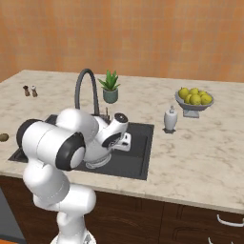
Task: Put the colander in the sink, put the kiwi in the colander, and turn on the sink faucet and pour water over the colander.
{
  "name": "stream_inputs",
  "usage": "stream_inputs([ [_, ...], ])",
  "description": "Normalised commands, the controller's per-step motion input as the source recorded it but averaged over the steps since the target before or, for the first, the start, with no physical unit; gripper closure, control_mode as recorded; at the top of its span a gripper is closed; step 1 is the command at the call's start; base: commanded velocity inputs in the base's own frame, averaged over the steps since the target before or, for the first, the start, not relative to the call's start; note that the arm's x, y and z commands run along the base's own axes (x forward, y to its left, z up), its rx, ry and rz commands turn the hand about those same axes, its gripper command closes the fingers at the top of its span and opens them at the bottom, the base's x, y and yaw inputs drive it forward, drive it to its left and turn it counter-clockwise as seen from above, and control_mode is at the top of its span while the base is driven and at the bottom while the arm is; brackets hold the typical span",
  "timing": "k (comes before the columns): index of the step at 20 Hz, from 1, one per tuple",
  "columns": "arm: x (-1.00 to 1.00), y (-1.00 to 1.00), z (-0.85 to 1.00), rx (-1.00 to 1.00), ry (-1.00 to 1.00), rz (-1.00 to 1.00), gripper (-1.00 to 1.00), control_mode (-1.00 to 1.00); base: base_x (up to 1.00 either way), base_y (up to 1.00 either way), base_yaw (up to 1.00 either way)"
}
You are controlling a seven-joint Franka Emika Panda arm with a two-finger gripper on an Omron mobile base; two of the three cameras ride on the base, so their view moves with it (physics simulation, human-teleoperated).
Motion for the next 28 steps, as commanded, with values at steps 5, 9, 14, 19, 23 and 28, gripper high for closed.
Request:
stream_inputs([
  [5,0.18,0.06,-0.39,0.0,-0.01,0.0,1.0,-1.0,0.0,0.0,0.0],
  [9,0.23,0.09,-0.33,0.0,-0.01,0.0,1.0,-1.0,0.0,0.0,0.0],
  [14,0.18,0.13,-0.3,0.02,-0.02,0.0,1.0,-1.0,0.0,0.0,0.0],
  [19,0.18,0.17,-0.26,0.09,-0.04,0.0,1.0,-1.0,0.0,0.0,0.0],
  [23,0.22,0.32,-0.25,0.06,0.0,0.0,1.0,-1.0,0.0,0.0,0.0],
  [28,0.15,0.33,-0.29,0.0,0.0,0.0,1.0,-1.0,0.0,0.0,0.0],
])
